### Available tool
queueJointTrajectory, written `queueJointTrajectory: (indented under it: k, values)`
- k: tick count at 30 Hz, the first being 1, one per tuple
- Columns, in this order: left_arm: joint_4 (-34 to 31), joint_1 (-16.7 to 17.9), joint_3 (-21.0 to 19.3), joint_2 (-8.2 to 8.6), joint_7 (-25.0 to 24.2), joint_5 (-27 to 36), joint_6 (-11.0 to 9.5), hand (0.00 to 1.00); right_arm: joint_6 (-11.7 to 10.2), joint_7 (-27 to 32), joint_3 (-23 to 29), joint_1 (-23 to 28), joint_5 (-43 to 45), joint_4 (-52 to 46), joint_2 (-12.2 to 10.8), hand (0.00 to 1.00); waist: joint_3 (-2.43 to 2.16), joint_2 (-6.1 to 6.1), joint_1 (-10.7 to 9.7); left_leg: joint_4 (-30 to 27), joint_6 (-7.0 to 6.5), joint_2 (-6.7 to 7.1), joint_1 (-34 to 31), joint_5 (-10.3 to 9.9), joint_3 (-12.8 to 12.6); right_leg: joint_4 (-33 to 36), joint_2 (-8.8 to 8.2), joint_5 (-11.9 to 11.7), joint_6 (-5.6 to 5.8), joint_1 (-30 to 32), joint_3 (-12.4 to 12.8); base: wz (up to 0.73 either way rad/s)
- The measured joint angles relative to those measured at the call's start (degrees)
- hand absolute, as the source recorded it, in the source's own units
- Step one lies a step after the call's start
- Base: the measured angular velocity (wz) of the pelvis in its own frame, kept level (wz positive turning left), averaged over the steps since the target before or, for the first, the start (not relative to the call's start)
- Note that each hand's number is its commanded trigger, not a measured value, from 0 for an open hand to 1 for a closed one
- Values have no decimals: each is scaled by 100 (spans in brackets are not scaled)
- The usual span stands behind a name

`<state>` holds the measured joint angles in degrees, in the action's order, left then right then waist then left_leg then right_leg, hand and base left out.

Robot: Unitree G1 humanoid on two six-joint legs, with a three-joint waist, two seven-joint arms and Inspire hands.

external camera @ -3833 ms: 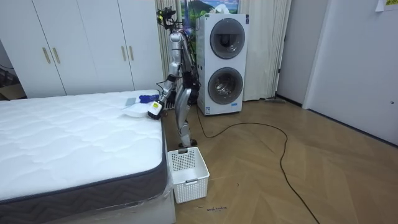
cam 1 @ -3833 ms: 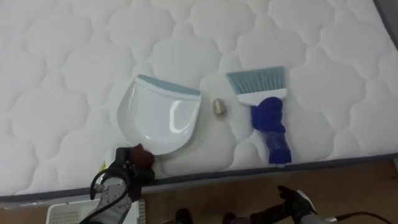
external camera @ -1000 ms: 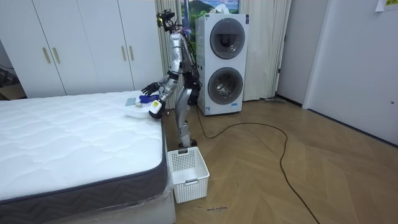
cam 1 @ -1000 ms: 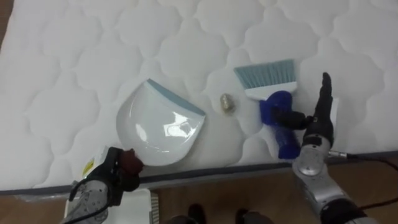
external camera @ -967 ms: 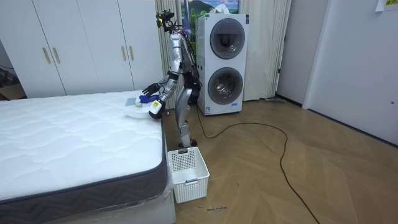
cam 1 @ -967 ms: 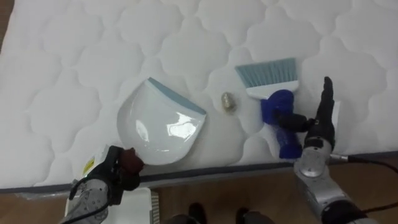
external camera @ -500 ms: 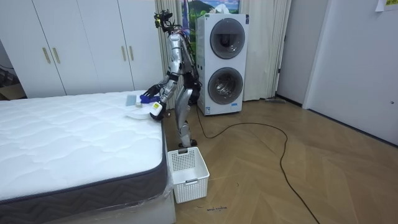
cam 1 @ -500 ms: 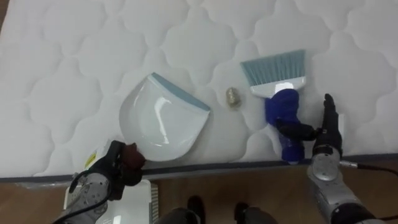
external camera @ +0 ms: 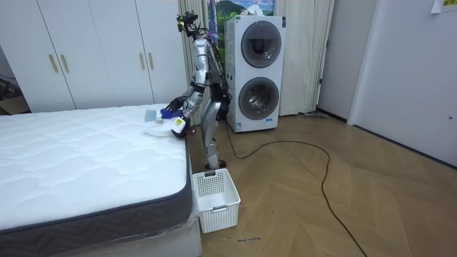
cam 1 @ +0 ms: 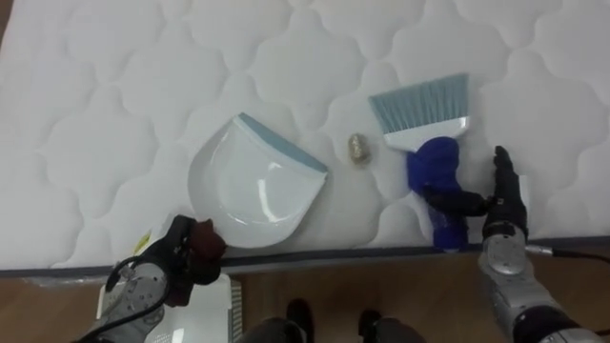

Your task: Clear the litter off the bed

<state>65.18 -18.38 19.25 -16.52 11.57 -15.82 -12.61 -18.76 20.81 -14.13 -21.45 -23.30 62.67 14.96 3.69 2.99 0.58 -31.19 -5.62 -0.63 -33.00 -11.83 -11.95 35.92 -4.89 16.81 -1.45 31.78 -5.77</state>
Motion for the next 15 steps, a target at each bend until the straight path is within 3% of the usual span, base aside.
queueJointTrajectory:
  k: [6, 15]
  values:
    - [-5, 5, 8, 9, 1, -9, 7, 100, 15, -201, -3, 4, -607, -204, -20, 0, -8, -17, -10, -12, 0, -22, -1, 0, -15, -67, 10, -61, 7, -7, -30, -3]
    - [-4, 12, 154, 73, 9, -68, 61, 100, 145, -225, 31, 9, -618, -544, -17, 0, -12, -10, -35, -22, 13, -80, 4, 8, -54, -102, 76, -130, -5, 0, 20, -4]
